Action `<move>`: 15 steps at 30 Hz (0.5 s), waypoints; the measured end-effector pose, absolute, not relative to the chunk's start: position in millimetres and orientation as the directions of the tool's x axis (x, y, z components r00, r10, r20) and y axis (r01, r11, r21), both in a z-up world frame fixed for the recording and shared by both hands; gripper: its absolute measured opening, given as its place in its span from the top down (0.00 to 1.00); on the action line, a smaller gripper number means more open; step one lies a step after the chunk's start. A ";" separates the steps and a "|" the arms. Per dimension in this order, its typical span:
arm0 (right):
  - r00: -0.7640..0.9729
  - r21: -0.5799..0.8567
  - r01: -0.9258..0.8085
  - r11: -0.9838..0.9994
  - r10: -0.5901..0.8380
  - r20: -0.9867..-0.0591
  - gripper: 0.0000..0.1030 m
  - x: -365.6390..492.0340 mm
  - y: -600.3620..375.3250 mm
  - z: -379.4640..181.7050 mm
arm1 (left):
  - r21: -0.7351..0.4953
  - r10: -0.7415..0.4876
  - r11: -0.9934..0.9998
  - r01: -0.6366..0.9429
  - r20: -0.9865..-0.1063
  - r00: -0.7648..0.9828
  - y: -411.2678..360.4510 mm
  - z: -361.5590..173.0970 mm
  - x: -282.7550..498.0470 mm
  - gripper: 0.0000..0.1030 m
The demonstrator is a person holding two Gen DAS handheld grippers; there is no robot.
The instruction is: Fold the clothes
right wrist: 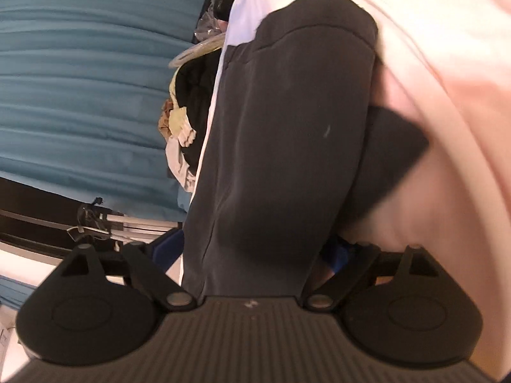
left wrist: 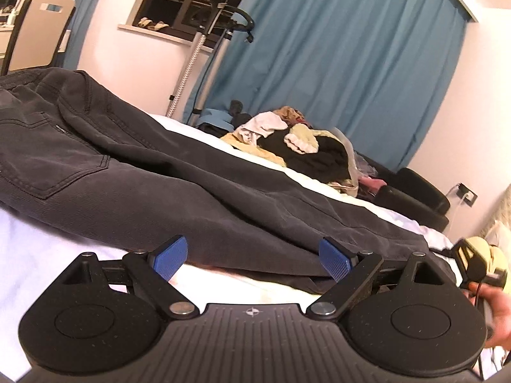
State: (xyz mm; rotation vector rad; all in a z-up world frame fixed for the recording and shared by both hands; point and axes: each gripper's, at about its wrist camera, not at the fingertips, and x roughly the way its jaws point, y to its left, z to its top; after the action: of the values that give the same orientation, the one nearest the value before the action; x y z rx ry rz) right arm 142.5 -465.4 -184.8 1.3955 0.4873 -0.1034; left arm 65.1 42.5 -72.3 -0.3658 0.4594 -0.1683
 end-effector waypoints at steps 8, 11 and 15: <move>0.947 0.933 0.228 0.279 0.159 -0.279 0.17 154.5 -472.1 -171.4 | -0.403 -0.232 0.914 0.043 -0.433 0.871 38.3 -82.6 78.5 0.11; 0.982 0.934 0.064 0.352 0.146 -0.122 0.18 150.9 -471.0 -142.0 | -0.399 -0.232 0.916 0.043 -0.437 0.869 37.7 -84.2 78.2 0.11; 0.981 0.933 0.120 0.339 0.101 -0.163 0.18 148.7 -474.8 -140.3 | -0.378 -0.240 0.923 0.074 -0.413 0.879 32.9 -81.1 76.6 0.11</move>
State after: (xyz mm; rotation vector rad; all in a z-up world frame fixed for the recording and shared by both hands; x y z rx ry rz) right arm 148.7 -474.8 -140.3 1.2276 0.2055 -0.0127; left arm 76.6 32.9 -81.1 -0.3622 0.4713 -0.1676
